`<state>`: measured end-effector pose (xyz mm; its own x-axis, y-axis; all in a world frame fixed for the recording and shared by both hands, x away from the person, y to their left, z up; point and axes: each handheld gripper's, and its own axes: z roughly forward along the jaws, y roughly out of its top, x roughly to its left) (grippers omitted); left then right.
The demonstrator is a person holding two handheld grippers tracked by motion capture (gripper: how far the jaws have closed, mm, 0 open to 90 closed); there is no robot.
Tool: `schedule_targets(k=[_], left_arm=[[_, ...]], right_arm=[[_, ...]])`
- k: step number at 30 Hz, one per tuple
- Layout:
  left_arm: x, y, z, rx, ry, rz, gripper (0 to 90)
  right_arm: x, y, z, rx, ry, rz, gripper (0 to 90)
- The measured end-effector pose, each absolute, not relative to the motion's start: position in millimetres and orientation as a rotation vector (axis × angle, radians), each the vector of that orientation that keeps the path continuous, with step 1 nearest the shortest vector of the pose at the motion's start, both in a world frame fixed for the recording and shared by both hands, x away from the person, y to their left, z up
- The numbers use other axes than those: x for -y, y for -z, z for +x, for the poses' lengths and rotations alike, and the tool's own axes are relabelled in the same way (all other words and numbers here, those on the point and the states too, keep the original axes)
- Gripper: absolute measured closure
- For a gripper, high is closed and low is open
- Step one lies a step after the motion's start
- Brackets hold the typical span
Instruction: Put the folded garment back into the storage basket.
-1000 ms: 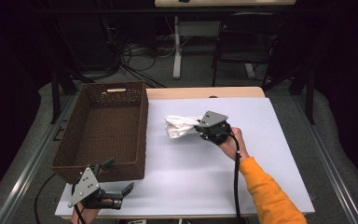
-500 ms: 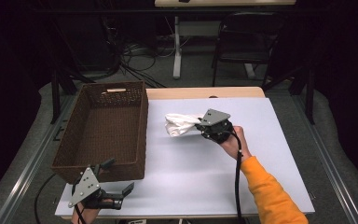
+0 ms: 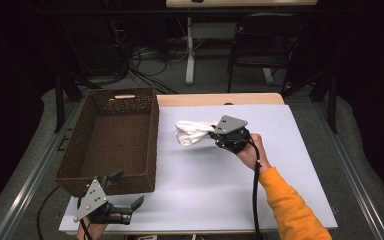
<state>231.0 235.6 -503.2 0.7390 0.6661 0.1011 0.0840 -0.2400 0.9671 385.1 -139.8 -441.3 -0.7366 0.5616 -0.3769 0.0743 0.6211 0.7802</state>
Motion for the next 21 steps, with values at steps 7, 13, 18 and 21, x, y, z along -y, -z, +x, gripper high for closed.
schedule_targets(k=[7, 13, 18, 21], left_arm=[[-235.5, 503.3, 230.8, -0.594, -0.61, 1.751, 0.4], [-235.4, 503.2, 230.4, -0.596, -0.611, 1.749, 0.5], [-235.6, 503.1, 230.2, -0.594, -0.611, 1.748, 0.5], [-234.9, 503.0, 230.3, -0.593, -0.61, 1.747, 0.5]], right_arm=[[141.2, 438.5, 384.9, -2.234, -1.031, 0.509, 75.6], [142.8, 434.3, 386.0, -2.244, -1.036, 0.514, 75.6], [141.5, 433.4, 386.6, -2.245, -1.027, 0.505, 75.5], [140.2, 431.7, 386.5, -2.244, -1.028, 0.5, 75.6]])
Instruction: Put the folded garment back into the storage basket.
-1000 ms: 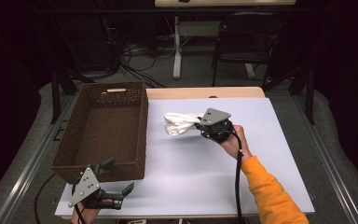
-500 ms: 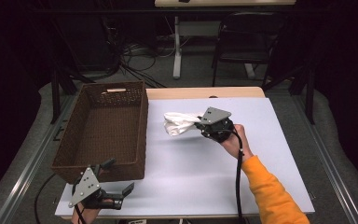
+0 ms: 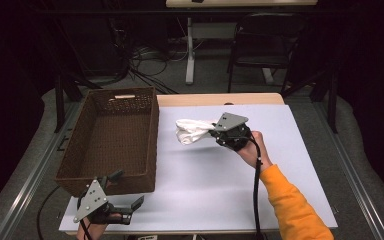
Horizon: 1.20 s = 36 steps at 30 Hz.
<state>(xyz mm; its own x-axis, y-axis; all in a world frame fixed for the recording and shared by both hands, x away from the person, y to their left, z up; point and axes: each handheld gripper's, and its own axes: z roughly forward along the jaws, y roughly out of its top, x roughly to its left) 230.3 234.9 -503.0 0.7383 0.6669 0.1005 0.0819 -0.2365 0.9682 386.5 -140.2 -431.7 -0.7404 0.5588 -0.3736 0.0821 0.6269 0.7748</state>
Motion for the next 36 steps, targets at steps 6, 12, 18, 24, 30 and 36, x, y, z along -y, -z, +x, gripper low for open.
schedule_targets(k=[6, 12, 18, 24, 30, 36], left_arm=[[-236, 503, 231, -0.594, -0.612, 1.75, 0.5], [-235, 503, 230, -0.595, -0.609, 1.75, 0.6], [-235, 503, 231, -0.595, -0.61, 1.751, 0.6], [-235, 504, 231, -0.595, -0.608, 1.751, 0.6], [-235, 504, 231, -0.593, -0.609, 1.753, 0.6], [-235, 504, 231, -0.591, -0.608, 1.754, 0.6]], right_arm=[[139, 424, 387, -2.236, -1.031, 0.488, 75.5], [137, 420, 386, -2.236, -1.029, 0.479, 75.5], [135, 414, 385, -2.23, -1.03, 0.471, 75.6], [135, 405, 384, -2.224, -1.026, 0.462, 75.5], [136, 400, 384, -2.223, -1.025, 0.46, 75.5], [137, 395, 385, -2.218, -1.032, 0.461, 75.5]])
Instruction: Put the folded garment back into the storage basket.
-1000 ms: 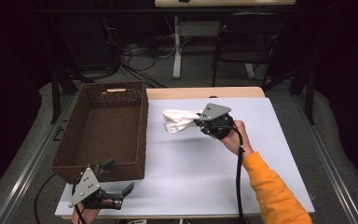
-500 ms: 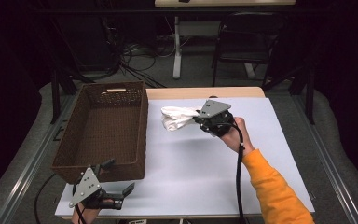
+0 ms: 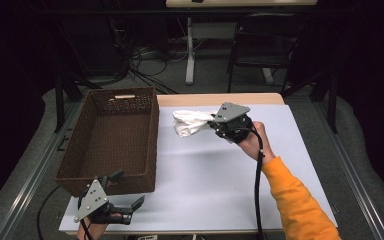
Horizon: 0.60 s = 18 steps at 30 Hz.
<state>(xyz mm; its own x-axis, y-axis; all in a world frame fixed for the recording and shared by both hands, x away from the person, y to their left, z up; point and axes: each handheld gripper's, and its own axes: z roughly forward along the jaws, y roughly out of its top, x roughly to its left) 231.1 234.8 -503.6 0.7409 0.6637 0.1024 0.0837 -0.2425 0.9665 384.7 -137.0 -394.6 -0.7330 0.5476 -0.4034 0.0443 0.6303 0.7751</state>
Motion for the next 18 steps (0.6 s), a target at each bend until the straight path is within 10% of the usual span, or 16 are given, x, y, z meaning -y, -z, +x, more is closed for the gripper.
schedule_targets(k=[18], left_arm=[[-234.7, 503.5, 231.3, -0.589, -0.607, 1.753, 0.6]], right_arm=[[131.9, 386.8, 386.3, -2.209, -1.009, 0.449, 75.5]])
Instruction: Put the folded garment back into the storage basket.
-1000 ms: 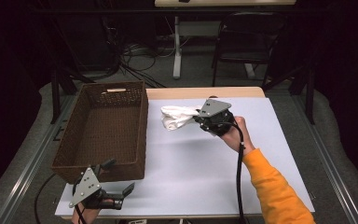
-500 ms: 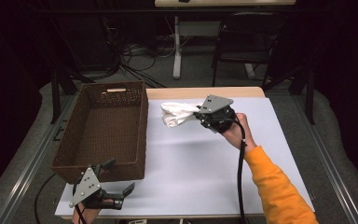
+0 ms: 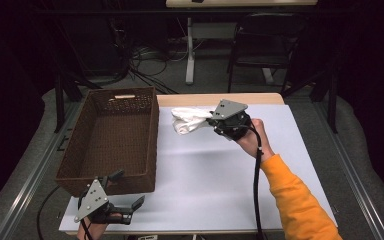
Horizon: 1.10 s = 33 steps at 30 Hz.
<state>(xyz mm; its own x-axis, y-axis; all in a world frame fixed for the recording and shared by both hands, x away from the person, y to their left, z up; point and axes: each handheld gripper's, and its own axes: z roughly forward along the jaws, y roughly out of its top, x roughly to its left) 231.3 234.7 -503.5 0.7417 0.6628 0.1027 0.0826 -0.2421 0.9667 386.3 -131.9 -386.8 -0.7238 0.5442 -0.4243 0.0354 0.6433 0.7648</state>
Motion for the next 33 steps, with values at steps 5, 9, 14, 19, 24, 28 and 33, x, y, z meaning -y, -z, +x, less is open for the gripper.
schedule_targets(k=[5, 9, 14, 19, 24, 28, 33], left_arm=[[-235, 504, 231, -0.588, -0.606, 1.754, 0.6], [-235, 504, 231, -0.587, -0.606, 1.756, 0.6], [-235, 504, 231, -0.588, -0.605, 1.755, 0.6], [-235, 504, 231, -0.587, -0.605, 1.756, 0.7], [-234, 504, 231, -0.588, -0.603, 1.757, 0.7], [-234, 504, 231, -0.586, -0.603, 1.758, 0.7], [-234, 504, 231, -0.587, -0.602, 1.757, 0.8]], right_arm=[[131, 386, 387, -2.207, -1.008, 0.444, 75.5], [129, 383, 387, -2.206, -1.007, 0.443, 75.5], [126, 381, 386, -2.2, -1.012, 0.436, 75.5], [122, 379, 386, -2.2, -1.014, 0.425, 75.5], [119, 377, 387, -2.199, -1.015, 0.419, 75.5], [116, 375, 387, -2.197, -1.017, 0.411, 75.5], [112, 372, 387, -2.197, -1.02, 0.402, 75.5]])
